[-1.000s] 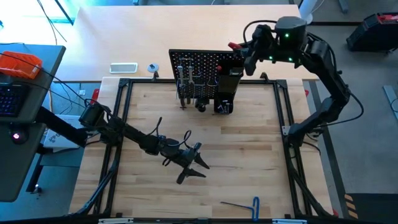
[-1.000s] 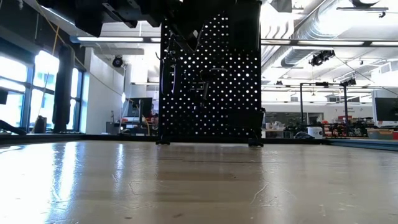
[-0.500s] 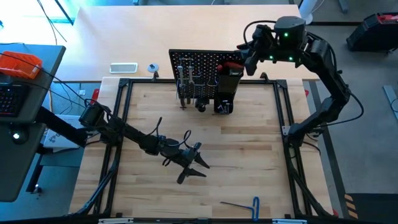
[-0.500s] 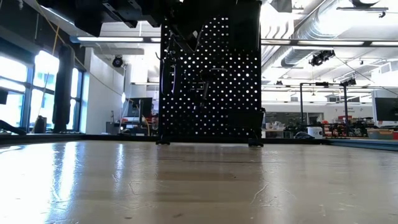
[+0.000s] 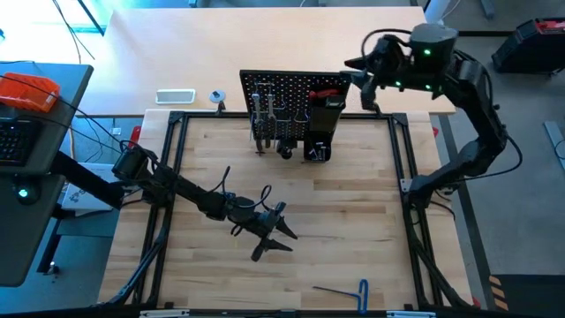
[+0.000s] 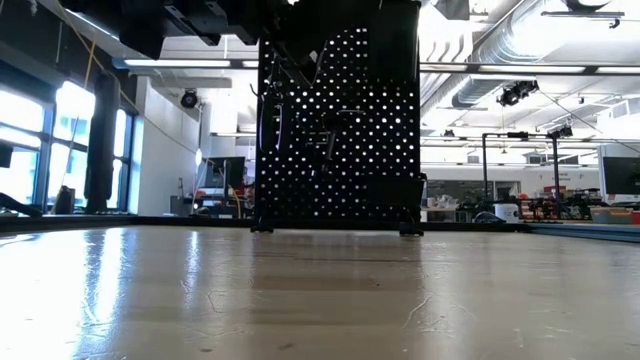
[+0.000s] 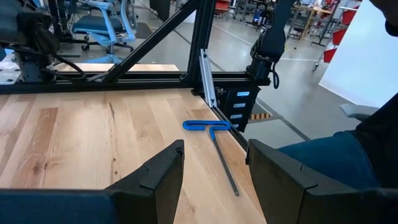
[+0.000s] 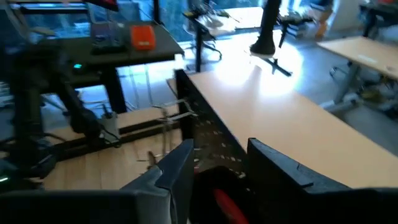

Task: Hang tools onto peg board
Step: Hang the blue pick tool onto the peg board

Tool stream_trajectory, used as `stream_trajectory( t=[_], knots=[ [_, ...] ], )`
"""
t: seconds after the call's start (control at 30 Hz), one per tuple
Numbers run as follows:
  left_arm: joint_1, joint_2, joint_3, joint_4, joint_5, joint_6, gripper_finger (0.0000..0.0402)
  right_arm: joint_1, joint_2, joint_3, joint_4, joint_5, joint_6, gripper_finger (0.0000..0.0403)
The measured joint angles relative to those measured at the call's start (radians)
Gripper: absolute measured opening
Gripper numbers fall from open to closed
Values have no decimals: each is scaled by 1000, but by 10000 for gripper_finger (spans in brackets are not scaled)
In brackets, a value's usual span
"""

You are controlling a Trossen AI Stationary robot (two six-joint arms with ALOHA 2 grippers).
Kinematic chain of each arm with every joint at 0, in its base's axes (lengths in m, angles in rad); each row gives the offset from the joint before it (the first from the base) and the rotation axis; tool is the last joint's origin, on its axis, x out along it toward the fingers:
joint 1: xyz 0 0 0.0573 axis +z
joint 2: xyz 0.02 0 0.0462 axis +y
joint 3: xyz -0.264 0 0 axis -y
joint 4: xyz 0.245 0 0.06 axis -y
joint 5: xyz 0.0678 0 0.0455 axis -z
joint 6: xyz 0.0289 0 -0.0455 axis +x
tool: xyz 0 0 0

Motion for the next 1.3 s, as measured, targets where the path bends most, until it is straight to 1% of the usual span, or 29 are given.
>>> stream_trajectory(
  t=[0.17,0.3,0.4,0.53,0.67,0.77,0.93,1.0,1.1,1.2,1.3],
  knots=[
    [0,0,0,-1,0,1,170,80,-59,0,-25,2,-6,142],
    [5,-1,0,0,-4,16,170,178,-96,0,-110,62,-6,142],
    [15,-16,0,-12,-37,18,170,255,-113,0,-204,112,18,142],
    [28,-44,1,-81,-88,28,170,364,-120,0,-340,154,84,142],
    [33,-69,1,-172,-129,35,170,498,-109,0,-481,202,184,142],
    [29,-69,1,-210,-137,32,170,611,-98,-3,-557,260,275,142],
    [15,-69,1,-239,-135,29,170,786,-103,-87,-529,289,370,142],
    [9,-68,1,-236,-133,29,170,838,-104,-142,-533,323,412,142],
    [-1,-68,1,-234,-133,36,170,907,-103,-241,-518,331,469,142],
    [-8,-68,1,-232,-133,38,170,976,-103,-361,-442,337,498,142],
    [-18,-68,1,-232,-133,53,170,1047,-102,-488,-323,344,521,142]
  ],
)
